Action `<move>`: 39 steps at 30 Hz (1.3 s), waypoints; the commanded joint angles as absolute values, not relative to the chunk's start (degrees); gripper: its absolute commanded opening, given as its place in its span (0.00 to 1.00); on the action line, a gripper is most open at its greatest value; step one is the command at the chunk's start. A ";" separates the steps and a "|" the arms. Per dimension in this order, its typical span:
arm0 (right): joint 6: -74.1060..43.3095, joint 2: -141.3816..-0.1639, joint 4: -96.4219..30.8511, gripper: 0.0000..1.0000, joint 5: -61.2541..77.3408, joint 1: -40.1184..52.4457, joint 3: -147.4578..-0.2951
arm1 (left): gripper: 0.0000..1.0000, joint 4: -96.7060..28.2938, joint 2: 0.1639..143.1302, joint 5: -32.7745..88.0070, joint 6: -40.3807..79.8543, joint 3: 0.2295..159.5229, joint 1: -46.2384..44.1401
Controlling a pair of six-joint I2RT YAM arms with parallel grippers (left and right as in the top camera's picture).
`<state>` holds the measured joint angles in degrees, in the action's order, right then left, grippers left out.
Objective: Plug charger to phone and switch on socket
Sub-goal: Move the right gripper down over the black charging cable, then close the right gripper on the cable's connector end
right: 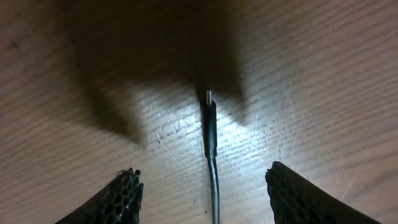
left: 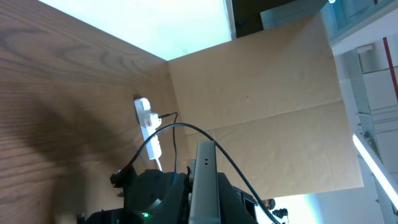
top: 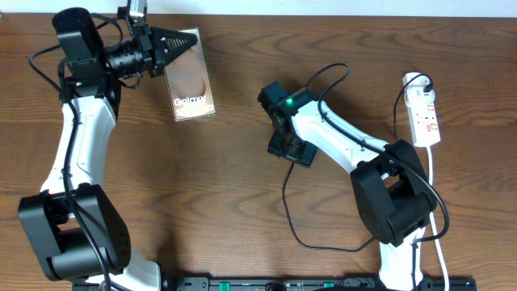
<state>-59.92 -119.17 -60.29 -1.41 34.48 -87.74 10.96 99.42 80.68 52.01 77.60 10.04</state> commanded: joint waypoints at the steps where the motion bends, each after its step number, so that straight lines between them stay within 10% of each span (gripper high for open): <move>1: -60.86 -120.60 -60.03 0.61 -3.51 34.83 -87.90 | 0.08 11.49 98.17 82.08 51.20 79.31 10.39; 39: -60.77 -123.37 -58.08 0.32 -2.31 34.37 -87.90 | 0.07 11.49 98.17 82.08 51.20 79.31 10.39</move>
<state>-60.16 -122.63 -57.98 -0.97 34.44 -87.96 10.96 99.42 80.68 51.99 77.60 10.04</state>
